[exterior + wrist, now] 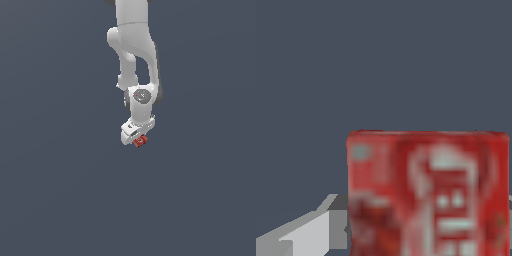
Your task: Pick up the object and move it to a goal position.
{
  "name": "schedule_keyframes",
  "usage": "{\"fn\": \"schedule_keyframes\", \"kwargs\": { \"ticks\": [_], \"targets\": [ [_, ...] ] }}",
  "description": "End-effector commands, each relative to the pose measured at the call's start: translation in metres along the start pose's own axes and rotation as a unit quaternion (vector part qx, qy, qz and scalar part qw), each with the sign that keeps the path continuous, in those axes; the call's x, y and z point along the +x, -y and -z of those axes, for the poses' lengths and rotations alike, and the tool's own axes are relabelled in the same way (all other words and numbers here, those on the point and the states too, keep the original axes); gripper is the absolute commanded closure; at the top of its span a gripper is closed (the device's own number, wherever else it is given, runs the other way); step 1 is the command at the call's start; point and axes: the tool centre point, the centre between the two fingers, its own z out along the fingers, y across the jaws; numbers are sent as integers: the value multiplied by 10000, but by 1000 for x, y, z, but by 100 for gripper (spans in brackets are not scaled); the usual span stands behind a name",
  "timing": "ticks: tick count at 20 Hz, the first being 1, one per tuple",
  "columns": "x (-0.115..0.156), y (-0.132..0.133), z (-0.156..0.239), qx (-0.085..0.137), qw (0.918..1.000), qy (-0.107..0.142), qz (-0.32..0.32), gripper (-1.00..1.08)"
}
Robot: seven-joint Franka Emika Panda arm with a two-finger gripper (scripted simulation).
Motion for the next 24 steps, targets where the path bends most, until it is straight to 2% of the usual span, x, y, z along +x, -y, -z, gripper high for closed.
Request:
{"fn": "schedule_keyframes", "kwargs": {
  "ticks": [1,11,24],
  "targets": [
    [2,0,3,0,10000,-1,1,108],
    [32,-2,42,6,10000,-3,3,108],
    [109,-8,141,12,10000,-5,4,108]
  ]
}}
